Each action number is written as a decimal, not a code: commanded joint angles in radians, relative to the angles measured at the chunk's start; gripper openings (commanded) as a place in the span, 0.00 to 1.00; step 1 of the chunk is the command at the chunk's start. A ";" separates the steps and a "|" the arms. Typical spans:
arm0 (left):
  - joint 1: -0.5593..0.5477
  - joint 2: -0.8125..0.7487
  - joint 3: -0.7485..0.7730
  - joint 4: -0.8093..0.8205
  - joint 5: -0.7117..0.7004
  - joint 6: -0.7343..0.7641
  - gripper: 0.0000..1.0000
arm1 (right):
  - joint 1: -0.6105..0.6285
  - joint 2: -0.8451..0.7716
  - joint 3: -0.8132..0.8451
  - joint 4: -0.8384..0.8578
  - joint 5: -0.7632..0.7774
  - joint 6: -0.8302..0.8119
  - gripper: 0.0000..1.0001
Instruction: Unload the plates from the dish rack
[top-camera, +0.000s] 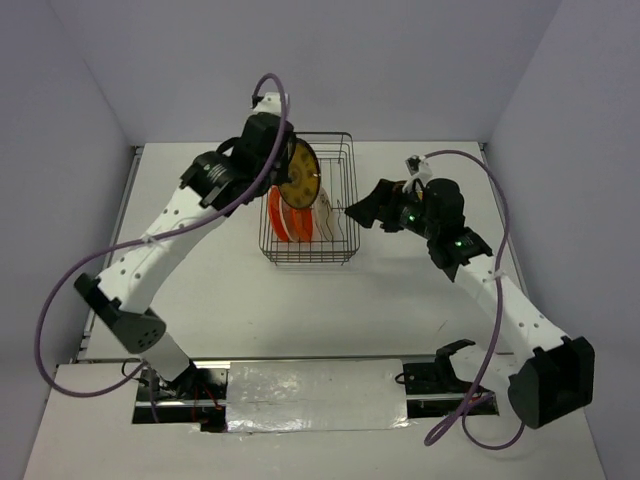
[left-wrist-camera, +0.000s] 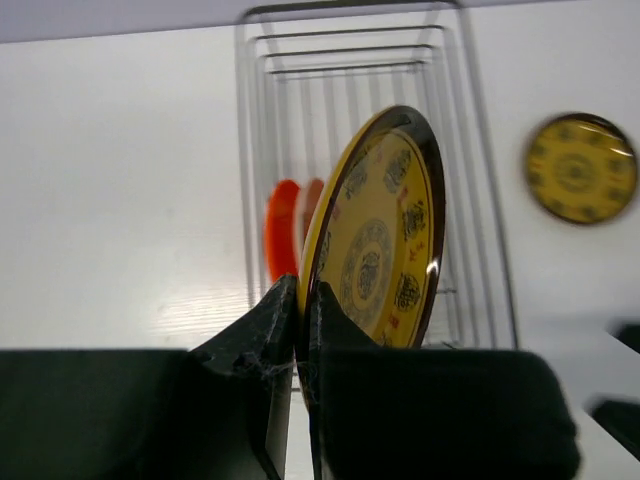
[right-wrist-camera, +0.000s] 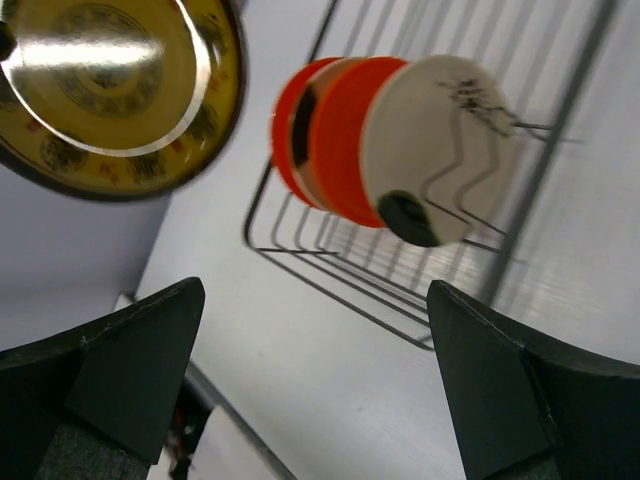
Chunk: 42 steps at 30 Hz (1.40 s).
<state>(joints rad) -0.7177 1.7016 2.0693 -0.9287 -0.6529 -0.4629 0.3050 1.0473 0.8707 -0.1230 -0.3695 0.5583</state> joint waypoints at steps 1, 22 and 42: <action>0.009 -0.117 -0.191 0.296 0.351 0.046 0.00 | 0.036 0.075 0.044 0.262 -0.176 0.049 1.00; 0.123 -0.034 -0.334 0.185 0.279 -0.120 1.00 | -0.263 0.169 0.056 0.029 0.178 0.157 0.00; 0.130 -0.083 -0.446 0.163 0.111 -0.105 0.97 | -0.483 0.758 0.321 0.035 0.122 0.069 0.82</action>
<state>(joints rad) -0.5941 1.6531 1.6283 -0.7605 -0.4942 -0.5583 -0.2134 1.8076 1.0943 -0.0238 -0.3386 0.6765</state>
